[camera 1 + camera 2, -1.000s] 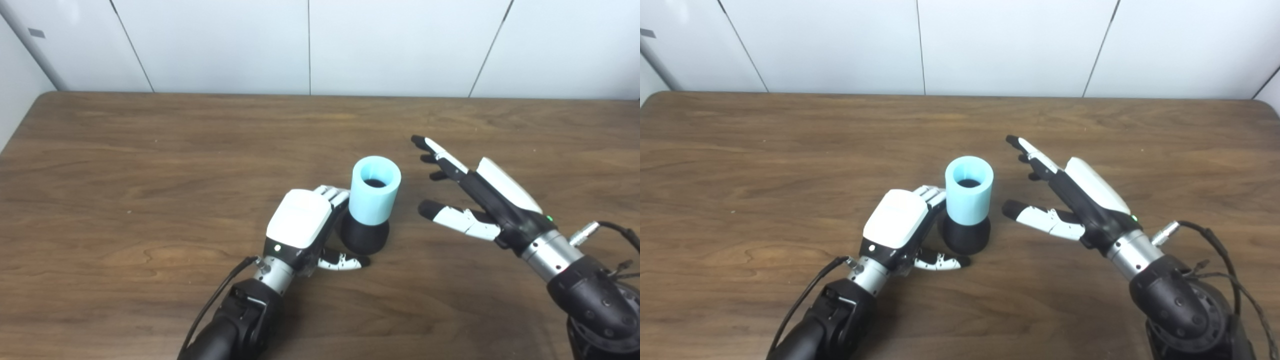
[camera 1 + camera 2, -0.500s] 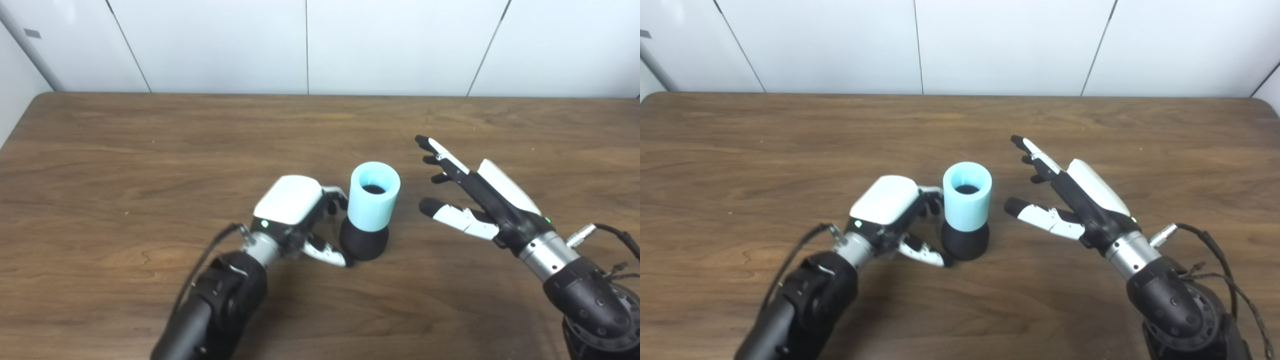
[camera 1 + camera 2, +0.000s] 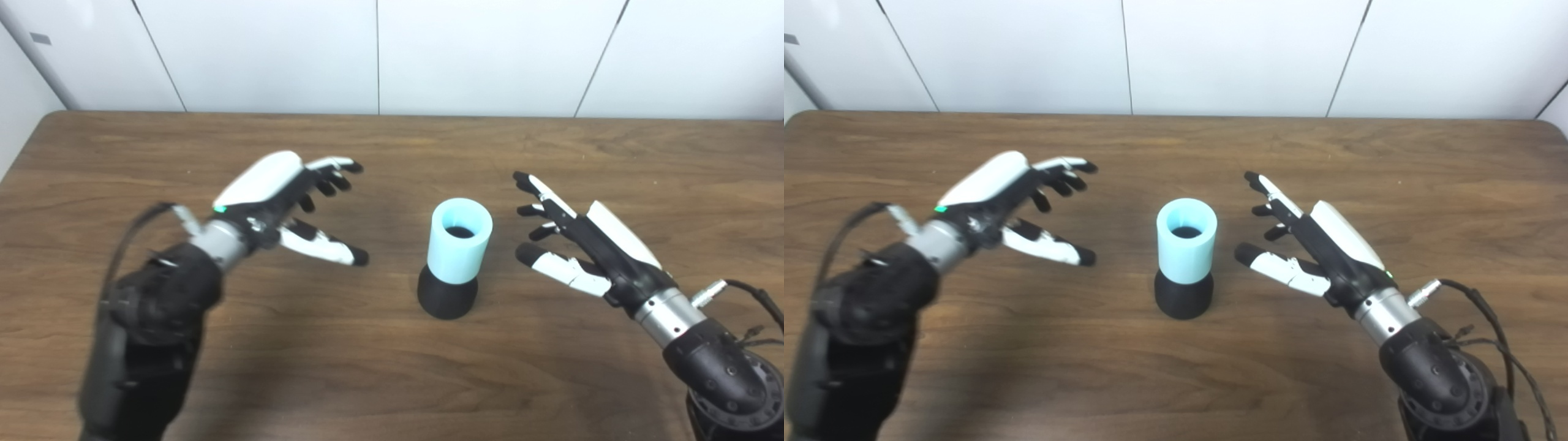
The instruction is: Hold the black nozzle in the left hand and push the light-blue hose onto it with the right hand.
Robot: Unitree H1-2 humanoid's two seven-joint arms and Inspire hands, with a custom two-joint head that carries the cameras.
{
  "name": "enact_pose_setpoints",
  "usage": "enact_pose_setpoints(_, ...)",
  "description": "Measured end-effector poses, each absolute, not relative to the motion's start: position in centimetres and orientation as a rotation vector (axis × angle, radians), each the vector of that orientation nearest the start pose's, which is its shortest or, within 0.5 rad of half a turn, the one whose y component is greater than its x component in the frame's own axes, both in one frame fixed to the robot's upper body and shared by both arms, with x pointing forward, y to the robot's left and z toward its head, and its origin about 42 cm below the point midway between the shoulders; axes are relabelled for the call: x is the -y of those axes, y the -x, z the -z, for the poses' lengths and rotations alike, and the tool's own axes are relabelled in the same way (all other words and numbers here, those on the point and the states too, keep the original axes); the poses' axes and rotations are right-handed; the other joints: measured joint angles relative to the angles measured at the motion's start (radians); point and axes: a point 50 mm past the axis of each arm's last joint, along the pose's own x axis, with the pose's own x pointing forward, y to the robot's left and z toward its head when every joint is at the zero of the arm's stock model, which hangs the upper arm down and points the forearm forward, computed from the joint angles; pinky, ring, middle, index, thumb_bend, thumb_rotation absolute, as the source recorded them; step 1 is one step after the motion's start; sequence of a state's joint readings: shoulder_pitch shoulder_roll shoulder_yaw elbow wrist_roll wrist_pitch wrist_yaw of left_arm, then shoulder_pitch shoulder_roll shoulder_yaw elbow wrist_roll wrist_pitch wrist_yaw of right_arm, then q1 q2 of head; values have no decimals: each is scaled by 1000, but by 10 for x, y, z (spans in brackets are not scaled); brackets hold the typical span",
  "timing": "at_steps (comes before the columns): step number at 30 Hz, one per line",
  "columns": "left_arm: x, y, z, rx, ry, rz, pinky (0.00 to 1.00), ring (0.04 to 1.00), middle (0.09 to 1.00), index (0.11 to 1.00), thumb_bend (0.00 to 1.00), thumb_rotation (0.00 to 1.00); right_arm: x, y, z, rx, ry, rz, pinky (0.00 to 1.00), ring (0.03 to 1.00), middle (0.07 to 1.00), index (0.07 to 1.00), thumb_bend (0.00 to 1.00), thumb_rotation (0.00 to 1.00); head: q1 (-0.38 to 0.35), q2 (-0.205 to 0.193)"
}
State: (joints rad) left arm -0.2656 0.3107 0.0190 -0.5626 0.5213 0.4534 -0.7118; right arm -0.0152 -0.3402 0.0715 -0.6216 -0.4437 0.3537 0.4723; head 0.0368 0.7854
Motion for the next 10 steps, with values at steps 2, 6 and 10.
enact_pose_setpoints(2,-259,-302,-279,146,-735,341,711,795,820,831,777,178,250,-251,-233,136,764,-353,697,842,947,975,578,982,0,0)
enact_pose_setpoints(6,-273,-293,-260,129,-559,220,680,746,790,807,538,181,250,-256,-219,116,701,-298,776,887,940,930,477,893,0,2)
enact_pose_setpoints(10,-292,-288,-224,107,-364,69,784,828,845,838,479,378,237,-256,-196,72,493,-203,768,901,952,919,444,893,0,5)
